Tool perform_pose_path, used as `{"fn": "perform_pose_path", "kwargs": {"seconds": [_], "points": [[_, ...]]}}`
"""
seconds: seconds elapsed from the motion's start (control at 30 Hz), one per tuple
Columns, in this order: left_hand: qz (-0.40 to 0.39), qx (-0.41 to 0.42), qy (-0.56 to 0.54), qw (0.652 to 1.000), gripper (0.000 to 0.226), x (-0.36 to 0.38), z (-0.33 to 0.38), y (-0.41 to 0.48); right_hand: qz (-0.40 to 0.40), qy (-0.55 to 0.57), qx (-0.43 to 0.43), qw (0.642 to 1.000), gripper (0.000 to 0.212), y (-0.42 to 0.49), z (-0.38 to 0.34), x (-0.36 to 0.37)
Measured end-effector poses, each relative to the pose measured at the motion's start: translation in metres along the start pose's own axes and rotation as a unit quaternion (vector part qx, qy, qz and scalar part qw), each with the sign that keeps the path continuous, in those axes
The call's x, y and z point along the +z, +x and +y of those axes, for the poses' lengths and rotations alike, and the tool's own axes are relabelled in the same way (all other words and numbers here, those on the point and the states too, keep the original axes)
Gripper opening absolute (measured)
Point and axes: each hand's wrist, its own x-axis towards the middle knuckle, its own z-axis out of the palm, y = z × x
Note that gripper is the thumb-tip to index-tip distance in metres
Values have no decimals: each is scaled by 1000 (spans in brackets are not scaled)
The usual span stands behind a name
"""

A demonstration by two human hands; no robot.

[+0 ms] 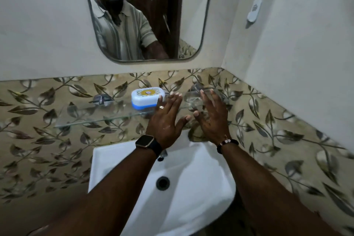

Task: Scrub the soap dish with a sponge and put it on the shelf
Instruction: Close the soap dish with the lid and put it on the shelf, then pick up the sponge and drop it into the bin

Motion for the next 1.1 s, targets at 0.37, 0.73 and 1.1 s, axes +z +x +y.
{"fn": "perform_pose_path", "kwargs": {"seconds": [0.37,0.73,1.1], "points": [[-88,48,-64,993,64,67,42,-57,-71,-75,52,993,75,-82,45,-7],[-212,-38,-52,975,59,121,18,-68,-178,-58,106,977,78,-104,83,48],[-286,-47,2,957,70,184,-26,-42,-236,-30,92,967,89,-72,138,97]]}}
